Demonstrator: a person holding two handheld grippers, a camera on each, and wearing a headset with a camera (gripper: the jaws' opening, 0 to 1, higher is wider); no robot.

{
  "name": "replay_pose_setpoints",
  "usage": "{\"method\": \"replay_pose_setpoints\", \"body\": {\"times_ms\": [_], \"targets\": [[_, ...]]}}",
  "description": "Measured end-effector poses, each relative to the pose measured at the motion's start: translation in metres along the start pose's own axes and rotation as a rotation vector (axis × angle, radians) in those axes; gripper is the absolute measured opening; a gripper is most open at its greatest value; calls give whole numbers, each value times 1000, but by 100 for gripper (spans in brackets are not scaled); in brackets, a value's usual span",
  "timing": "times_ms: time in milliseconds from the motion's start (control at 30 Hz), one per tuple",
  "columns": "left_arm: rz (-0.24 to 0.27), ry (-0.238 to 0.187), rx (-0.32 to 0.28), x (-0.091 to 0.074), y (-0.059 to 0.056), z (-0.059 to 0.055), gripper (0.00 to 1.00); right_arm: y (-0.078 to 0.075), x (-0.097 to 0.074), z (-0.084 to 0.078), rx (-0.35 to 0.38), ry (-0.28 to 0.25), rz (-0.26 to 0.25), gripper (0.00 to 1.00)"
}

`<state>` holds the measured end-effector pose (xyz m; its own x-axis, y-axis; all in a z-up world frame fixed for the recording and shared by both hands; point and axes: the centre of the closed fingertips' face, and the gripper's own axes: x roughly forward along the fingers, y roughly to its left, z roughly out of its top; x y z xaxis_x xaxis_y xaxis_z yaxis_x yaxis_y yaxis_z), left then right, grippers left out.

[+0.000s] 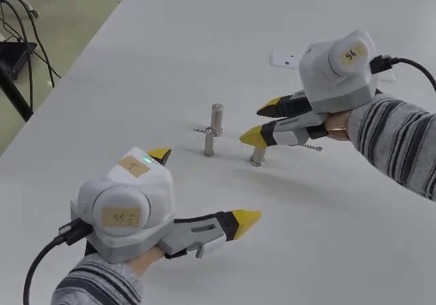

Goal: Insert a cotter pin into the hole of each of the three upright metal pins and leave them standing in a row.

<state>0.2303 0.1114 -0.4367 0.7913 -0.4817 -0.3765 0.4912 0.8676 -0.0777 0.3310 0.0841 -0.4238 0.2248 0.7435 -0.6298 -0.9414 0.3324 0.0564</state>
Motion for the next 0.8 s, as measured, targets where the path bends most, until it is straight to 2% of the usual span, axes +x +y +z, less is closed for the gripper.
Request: {"method": "replay_pose_setpoints", "body": {"times_ms": [167, 333, 433, 533, 767, 800], "targets": [[2, -3, -4, -1, 0, 1, 99, 0, 10, 10, 54, -38, -18, 37], [3, -8, -3, 0, -2, 2, 99, -16, 33, 19, 77, -59, -43, 34], [-4, 13, 18, 1, -5, -2, 99, -17, 43, 22, 83, -60, -52, 32], [-5, 12, 26, 2, -6, -1, 98, -22, 53, 21, 86, -55, -54, 29], [-2, -1, -3, 0, -3, 2, 96, -23, 68, 16, 101, -37, -58, 24], [-1, 0, -5, 0, -2, 2, 96, -21, 68, 19, 104, -36, -59, 23]]}}
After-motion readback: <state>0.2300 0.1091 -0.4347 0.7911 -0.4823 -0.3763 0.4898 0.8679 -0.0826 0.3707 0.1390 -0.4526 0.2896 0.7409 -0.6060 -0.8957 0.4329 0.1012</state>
